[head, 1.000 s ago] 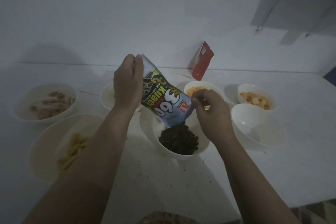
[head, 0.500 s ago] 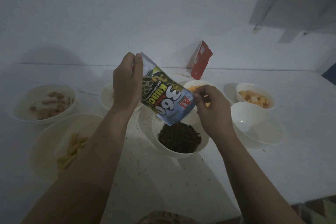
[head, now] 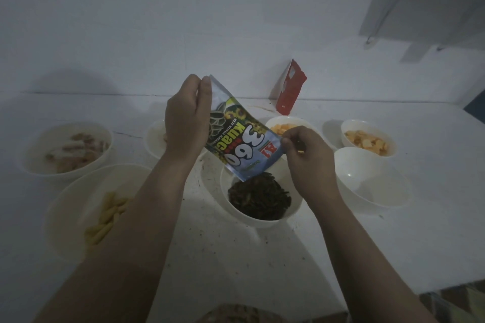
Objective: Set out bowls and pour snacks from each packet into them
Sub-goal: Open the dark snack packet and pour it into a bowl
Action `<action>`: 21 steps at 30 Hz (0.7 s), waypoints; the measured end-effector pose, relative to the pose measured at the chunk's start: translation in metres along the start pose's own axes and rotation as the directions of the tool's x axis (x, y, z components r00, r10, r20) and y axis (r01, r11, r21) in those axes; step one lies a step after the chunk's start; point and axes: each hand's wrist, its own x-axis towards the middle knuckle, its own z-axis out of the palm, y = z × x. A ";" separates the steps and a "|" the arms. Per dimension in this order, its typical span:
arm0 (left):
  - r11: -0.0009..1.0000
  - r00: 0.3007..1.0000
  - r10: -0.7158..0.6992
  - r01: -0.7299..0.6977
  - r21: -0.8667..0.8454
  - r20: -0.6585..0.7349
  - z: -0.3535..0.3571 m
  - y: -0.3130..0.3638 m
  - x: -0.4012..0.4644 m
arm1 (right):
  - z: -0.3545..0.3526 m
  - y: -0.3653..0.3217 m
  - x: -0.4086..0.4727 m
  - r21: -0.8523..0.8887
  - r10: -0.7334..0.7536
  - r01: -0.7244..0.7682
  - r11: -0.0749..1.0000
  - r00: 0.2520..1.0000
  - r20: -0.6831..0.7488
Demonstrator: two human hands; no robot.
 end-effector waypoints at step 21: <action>0.987 0.987 0.114 -0.126 0.103 0.113 0.001 0.014 -0.012 | 0.029 -0.054 0.029 -0.116 -0.387 0.387 0.915 0.922 0.025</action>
